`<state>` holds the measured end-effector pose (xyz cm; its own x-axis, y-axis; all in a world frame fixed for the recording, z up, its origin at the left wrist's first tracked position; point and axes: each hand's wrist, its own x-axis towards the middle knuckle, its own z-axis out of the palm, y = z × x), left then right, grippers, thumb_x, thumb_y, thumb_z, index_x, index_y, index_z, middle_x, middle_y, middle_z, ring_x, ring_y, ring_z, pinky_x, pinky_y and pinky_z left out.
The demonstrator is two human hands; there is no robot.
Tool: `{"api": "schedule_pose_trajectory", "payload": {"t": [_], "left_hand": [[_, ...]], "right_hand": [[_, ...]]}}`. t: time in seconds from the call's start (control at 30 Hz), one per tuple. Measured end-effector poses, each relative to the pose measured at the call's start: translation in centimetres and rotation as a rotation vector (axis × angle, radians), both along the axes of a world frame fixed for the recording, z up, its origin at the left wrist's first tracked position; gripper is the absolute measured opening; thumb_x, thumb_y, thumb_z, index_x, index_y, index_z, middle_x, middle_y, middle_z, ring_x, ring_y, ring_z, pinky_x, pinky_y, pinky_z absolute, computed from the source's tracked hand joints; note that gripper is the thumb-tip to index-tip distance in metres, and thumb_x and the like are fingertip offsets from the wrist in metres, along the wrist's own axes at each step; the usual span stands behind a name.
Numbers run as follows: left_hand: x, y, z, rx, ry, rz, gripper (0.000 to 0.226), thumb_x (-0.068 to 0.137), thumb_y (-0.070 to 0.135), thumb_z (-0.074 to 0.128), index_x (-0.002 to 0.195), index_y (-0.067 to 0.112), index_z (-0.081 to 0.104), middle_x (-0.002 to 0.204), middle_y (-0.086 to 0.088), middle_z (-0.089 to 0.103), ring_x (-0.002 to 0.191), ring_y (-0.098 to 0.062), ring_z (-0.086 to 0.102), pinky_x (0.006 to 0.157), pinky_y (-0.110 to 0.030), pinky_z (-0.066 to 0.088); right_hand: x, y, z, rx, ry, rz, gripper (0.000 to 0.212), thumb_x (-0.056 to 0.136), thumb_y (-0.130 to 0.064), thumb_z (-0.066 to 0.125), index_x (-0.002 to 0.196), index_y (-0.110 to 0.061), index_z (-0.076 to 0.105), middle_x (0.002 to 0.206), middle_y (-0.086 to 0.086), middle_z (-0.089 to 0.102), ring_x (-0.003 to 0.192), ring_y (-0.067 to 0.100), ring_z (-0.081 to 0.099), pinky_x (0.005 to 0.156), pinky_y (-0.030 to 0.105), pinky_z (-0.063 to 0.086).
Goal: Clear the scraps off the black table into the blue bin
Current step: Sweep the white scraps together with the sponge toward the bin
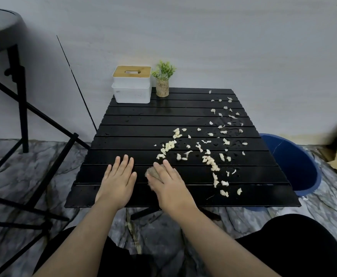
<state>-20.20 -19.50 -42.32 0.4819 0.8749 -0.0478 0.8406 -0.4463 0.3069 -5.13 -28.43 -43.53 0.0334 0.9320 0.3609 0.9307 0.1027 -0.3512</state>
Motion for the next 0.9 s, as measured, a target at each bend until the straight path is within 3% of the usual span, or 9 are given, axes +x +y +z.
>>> {"api": "schedule_pose_trajectory", "payload": {"t": [0.07,0.23,0.37,0.43,0.53,0.63,0.77,0.83,0.9], "left_hand": [[0.1,0.2,0.3,-0.032,-0.029,0.017,0.052,0.098,0.037,0.015,0.147,0.022,0.006,0.158,0.006,-0.001,0.141,-0.005,-0.013,0.117,-0.030,-0.008],[1.3,3.3,1.7,-0.016,-0.110,0.043,0.051,0.099,0.035,0.019,0.147,0.019,0.013,0.158,0.004,0.009,0.146,-0.011,-0.003,0.119,-0.032,-0.001],[2.6,7.0,1.3,-0.016,-0.007,0.007,0.052,0.099,0.034,0.017,0.147,0.017,0.009,0.159,0.001,0.004,0.146,-0.015,-0.006,0.119,-0.035,-0.002],[2.8,7.4,0.5,0.000,0.063,-0.007,0.053,0.099,0.034,0.016,0.147,0.017,0.005,0.159,0.000,0.000,0.146,-0.016,-0.008,0.119,-0.036,-0.003],[2.8,7.6,-0.1,0.024,0.078,-0.015,0.053,0.099,0.034,0.016,0.147,0.018,0.003,0.159,0.001,-0.003,0.146,-0.016,-0.009,0.119,-0.035,-0.004],[2.8,7.6,-0.1,0.038,0.081,-0.018,0.053,0.099,0.034,0.015,0.147,0.018,0.002,0.159,0.002,-0.004,0.145,-0.016,-0.010,0.119,-0.035,-0.004],[2.9,7.4,-0.1,0.032,0.078,-0.012,0.053,0.098,0.034,0.013,0.148,0.019,0.001,0.158,0.003,-0.005,0.145,-0.015,-0.012,0.119,-0.035,-0.005],[3.0,7.5,0.0,0.032,0.072,-0.014,0.053,0.098,0.033,0.013,0.148,0.019,0.001,0.158,0.003,-0.005,0.145,-0.015,-0.012,0.119,-0.036,-0.005],[3.0,7.5,0.1,0.029,0.070,-0.015,0.053,0.098,0.033,0.014,0.148,0.019,0.002,0.158,0.003,-0.005,0.145,-0.015,-0.012,0.119,-0.035,-0.005]], "right_hand": [[1.8,0.4,-0.6,0.018,-0.038,-0.068,0.044,0.077,-0.006,0.065,0.119,-0.017,0.061,0.134,0.016,0.054,0.127,0.044,0.043,0.102,0.053,0.037],[7.1,1.3,0.9,0.097,0.231,-0.394,0.033,0.091,-0.005,0.054,0.123,-0.011,0.058,0.137,0.022,0.047,0.129,0.045,0.037,0.110,0.048,0.028],[3.4,6.0,2.0,0.170,0.212,-0.288,0.036,0.090,-0.005,0.054,0.124,-0.011,0.057,0.139,0.023,0.044,0.132,0.045,0.032,0.111,0.045,0.024],[0.8,8.5,1.6,0.102,0.127,-0.188,0.039,0.088,-0.004,0.055,0.126,-0.010,0.055,0.141,0.021,0.043,0.135,0.044,0.029,0.110,0.053,0.029],[0.4,10.1,0.8,-0.027,-0.033,-0.095,0.046,0.084,-0.002,0.053,0.129,-0.012,0.051,0.143,0.018,0.040,0.137,0.041,0.024,0.110,0.056,0.024],[5.2,9.7,0.4,0.016,-0.049,-0.269,0.045,0.080,0.001,0.055,0.123,-0.013,0.057,0.136,0.019,0.047,0.131,0.044,0.033,0.104,0.054,0.028],[11.4,8.8,1.2,-0.048,0.096,-0.563,0.038,0.091,-0.005,0.049,0.127,-0.014,0.053,0.142,0.016,0.041,0.135,0.040,0.027,0.109,0.048,0.022],[9.7,9.5,1.8,0.052,0.078,-0.502,0.040,0.084,-0.001,0.055,0.121,-0.014,0.057,0.131,0.017,0.050,0.125,0.043,0.039,0.104,0.054,0.031],[5.5,10.3,1.6,0.051,0.005,-0.306,0.045,0.081,-0.002,0.054,0.122,-0.019,0.055,0.132,0.012,0.050,0.127,0.039,0.037,0.104,0.058,0.028]]}}
